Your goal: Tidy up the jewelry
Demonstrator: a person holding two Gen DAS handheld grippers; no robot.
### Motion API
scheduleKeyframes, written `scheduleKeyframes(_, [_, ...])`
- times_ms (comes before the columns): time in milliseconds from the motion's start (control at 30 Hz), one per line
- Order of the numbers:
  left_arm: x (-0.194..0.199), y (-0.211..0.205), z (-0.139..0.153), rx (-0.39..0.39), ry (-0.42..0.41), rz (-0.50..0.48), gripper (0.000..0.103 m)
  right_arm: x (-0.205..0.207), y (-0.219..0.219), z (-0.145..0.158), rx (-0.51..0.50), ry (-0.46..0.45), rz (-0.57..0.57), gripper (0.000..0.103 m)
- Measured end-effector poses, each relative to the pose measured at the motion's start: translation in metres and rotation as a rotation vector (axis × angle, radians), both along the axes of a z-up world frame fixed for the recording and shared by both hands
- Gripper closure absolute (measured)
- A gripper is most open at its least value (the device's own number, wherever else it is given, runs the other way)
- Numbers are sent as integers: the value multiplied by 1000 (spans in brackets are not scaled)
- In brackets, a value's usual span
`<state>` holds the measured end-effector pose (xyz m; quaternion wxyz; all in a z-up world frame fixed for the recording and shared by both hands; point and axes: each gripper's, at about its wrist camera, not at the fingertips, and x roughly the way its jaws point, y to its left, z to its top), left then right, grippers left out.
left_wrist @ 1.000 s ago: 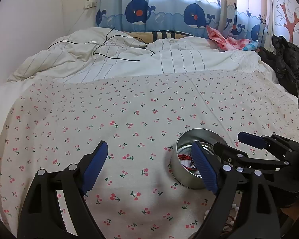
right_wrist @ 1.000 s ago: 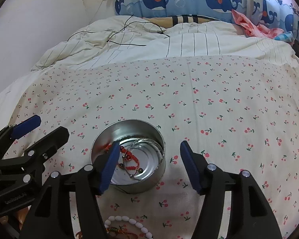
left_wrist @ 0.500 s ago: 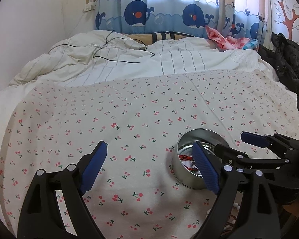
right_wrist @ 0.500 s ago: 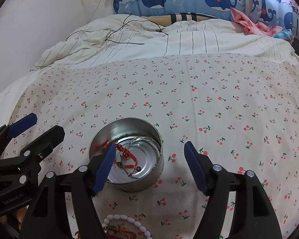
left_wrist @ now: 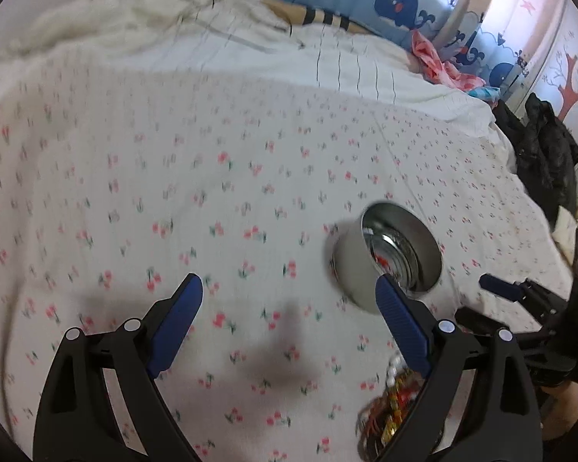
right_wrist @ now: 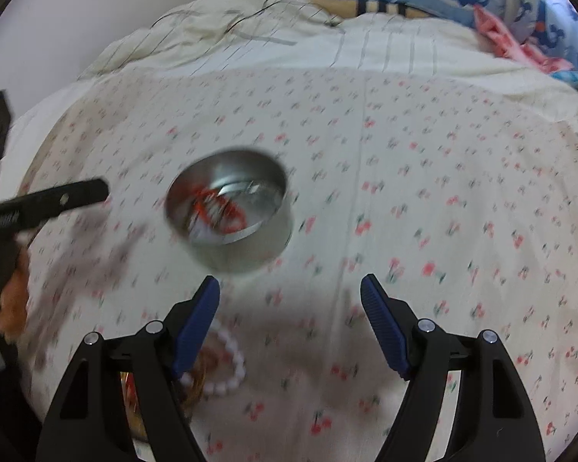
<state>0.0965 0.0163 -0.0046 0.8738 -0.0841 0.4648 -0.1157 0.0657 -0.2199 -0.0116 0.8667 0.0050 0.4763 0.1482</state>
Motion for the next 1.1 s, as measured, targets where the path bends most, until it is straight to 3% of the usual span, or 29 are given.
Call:
scheduleKeyframes(100, [-6,1,-6,-22,34,-30,16,-15,-4,-3,54,45,54,31])
scheduleKeyframes(200, [-13,-4,-6,0,31,-41,16,-26,-7,-6,114,78,74,44])
scheduleKeyframes(433, [-25,-10,0,62,1,-54,15,-33,-1,-18,233,155,107,56])
scheduleKeyframes(667, [-28,-3,4,52,-1,-46,14,-41,15,-19,229,189,171,60])
scheduleKeyframes(933, [-30,-4,5,61,0,-54,14,-44,15,-32,276,220,156,93])
scheduleKeyframes(1100, [-31,-5,2,62,17,-64,14,-45,2,-17,326,173,127,98])
